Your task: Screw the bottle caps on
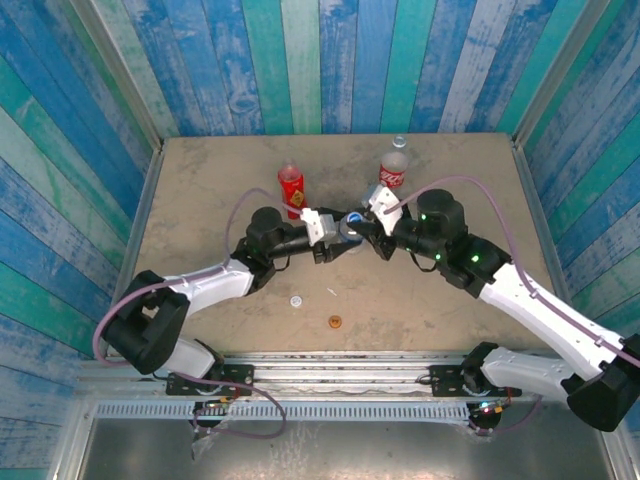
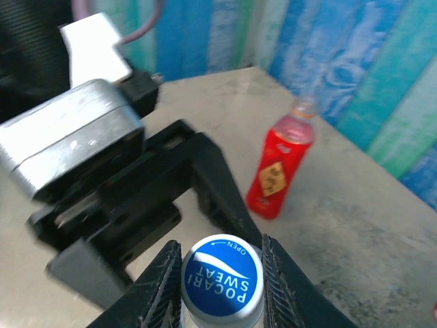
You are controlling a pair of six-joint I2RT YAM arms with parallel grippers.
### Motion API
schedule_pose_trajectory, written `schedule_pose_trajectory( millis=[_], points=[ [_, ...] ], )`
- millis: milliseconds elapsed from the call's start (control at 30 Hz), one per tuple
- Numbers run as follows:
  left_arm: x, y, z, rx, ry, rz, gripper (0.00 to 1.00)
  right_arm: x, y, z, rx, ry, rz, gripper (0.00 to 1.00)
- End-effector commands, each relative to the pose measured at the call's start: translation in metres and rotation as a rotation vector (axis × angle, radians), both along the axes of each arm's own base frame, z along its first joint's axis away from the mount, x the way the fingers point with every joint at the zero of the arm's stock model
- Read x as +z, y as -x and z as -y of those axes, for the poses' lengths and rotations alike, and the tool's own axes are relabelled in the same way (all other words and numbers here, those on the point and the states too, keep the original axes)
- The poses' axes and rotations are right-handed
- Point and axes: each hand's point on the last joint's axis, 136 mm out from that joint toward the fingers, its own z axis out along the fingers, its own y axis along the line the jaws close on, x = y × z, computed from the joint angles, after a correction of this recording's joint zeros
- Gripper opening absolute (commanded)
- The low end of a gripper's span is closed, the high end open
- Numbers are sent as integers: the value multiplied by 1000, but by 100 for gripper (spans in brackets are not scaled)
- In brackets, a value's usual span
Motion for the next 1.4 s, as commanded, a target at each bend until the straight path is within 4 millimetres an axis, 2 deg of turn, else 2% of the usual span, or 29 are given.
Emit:
schedule_pose_trajectory(
  millis=[0,133,300,367,500,600,700,767,833,933,1033,1133,1233,1367],
  points=[
    [42,-69,-23,377,175,-2,46,-30,-34,22,-311,-51,-113,3],
    [39,-101,-28,589,200,-58,45,-50,-47,18,-451,-131,-220,3],
    [37,-114,-19,686,193,-75,45,-71,-58,10,-557,-118,-252,4],
    [37,-112,-19,680,200,-81,45,-70,-60,10,-559,-112,-237,5],
    [36,-106,-22,653,197,-76,45,-56,-61,10,-506,-106,-175,7],
    [34,-95,-21,555,224,-63,45,-42,-53,4,-376,-86,-123,22],
    [29,-84,-21,426,223,-61,45,-23,-36,2,-244,-118,-78,37],
    [25,-66,-17,306,193,-19,45,-11,-22,3,-158,-141,-50,45],
    [18,-38,-15,145,166,9,45,-1,0,1,-37,-141,-25,49],
    [5,-4,-13,-55,90,11,46,6,31,1,105,-98,-12,58],
    [-9,19,-7,-197,-27,20,47,5,47,6,161,-46,-35,60],
    [-7,35,-8,-275,-62,44,48,7,57,7,202,-15,-53,60],
    [-7,50,-8,-371,-94,47,45,6,63,2,254,3,-66,59],
    [-4,59,-9,-423,-88,45,44,3,67,-8,328,26,-96,56]
  ],
)
